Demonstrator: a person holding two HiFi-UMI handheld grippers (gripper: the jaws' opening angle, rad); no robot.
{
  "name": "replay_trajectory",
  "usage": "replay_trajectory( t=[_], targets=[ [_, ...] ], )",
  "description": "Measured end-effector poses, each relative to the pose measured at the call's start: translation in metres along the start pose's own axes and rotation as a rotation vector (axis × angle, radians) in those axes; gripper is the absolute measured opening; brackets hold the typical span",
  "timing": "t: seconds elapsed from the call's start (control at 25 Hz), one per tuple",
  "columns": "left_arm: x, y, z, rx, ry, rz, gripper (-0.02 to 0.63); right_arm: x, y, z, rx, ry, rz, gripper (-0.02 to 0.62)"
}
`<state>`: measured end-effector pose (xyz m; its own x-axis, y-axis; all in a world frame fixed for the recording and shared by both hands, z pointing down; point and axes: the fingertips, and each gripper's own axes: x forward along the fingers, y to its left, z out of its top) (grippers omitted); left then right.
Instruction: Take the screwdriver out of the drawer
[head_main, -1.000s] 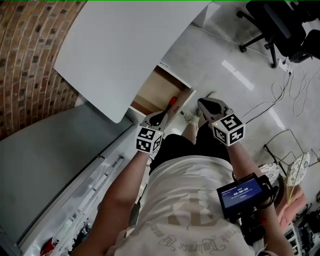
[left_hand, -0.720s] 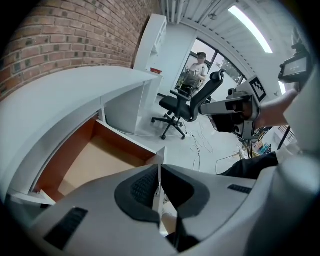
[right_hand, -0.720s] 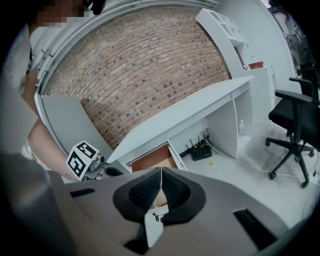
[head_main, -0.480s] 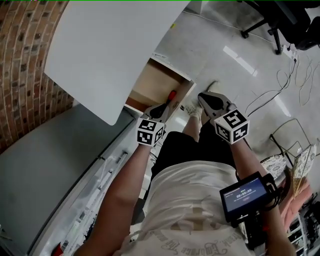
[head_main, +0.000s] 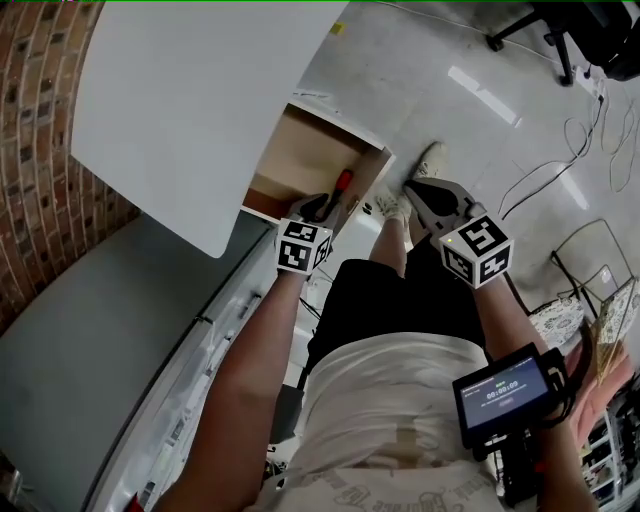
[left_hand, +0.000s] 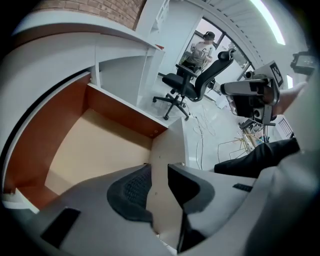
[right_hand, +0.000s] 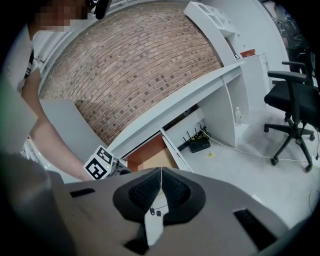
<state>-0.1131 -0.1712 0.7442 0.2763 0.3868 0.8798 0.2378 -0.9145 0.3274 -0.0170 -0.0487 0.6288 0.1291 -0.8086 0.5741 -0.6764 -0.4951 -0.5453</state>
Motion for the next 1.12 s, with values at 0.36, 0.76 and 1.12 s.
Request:
replay_trajectory(
  t=[0.36, 0.76, 1.12],
  targets=[
    [0.026, 0.017, -0.011, 0.004, 0.076, 0.0, 0.103, 0.007, -0.006, -0.012, 0.019, 0.017, 0.011, 0.025],
    [0.057, 0.026, -0.023, 0.032, 0.138, -0.018, 0.112, 0.005, -0.013, -0.018, 0.025, 0.023, -0.005, 0.025],
    [0.092, 0.036, -0.031, 0.044, 0.194, -0.037, 0.114, 0.008, -0.028, -0.038, 0.053, 0.054, -0.023, 0.025]
  ],
)
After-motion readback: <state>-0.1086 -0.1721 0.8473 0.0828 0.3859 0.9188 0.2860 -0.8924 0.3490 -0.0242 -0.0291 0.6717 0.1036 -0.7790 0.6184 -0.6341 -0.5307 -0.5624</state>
